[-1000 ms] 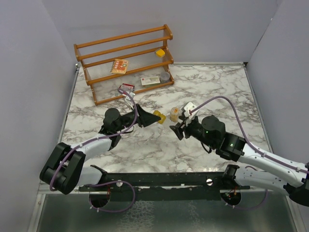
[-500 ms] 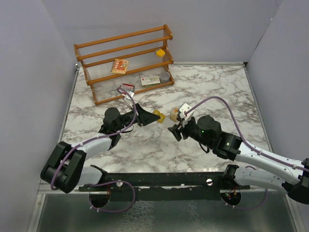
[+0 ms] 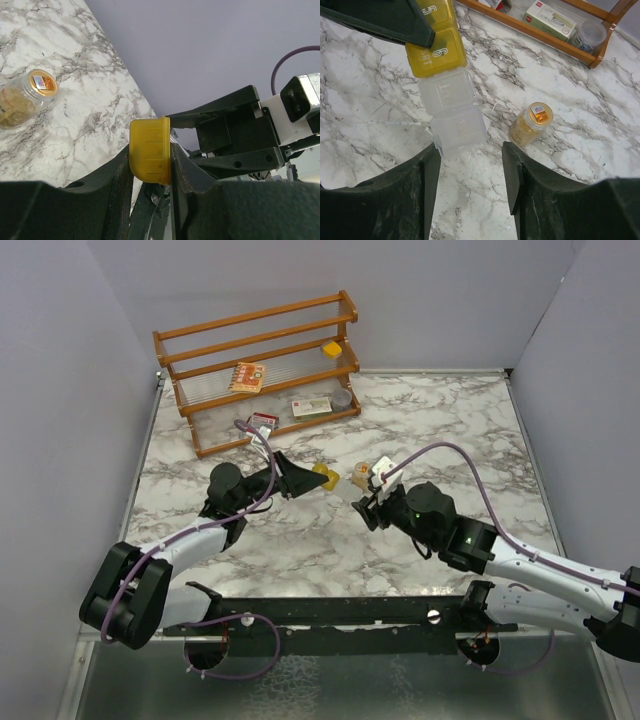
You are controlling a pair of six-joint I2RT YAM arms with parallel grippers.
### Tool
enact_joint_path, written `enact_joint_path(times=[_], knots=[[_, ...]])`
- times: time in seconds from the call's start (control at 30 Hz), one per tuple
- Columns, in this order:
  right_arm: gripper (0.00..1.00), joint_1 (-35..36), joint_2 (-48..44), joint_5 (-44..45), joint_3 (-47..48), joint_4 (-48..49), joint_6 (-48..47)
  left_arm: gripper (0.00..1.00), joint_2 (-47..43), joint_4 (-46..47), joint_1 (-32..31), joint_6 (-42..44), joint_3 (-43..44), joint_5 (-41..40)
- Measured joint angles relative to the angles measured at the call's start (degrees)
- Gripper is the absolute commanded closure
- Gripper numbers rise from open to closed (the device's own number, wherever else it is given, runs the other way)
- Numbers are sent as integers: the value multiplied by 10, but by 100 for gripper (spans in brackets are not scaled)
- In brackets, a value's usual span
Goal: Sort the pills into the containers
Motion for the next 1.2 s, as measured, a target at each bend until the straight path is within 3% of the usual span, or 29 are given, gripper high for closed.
enact_joint_path(times=[0.5,0.93,1.2], knots=[[52,0,-25,24,-21,50,-5,95,-4,0,1,-6,0,7],[64,0,-14,26,-27,97,-14,95,-28,0,4,-2,0,15],[65,0,-30,28,-42,135,-14,95,-38,0,4,-1,0,23]])
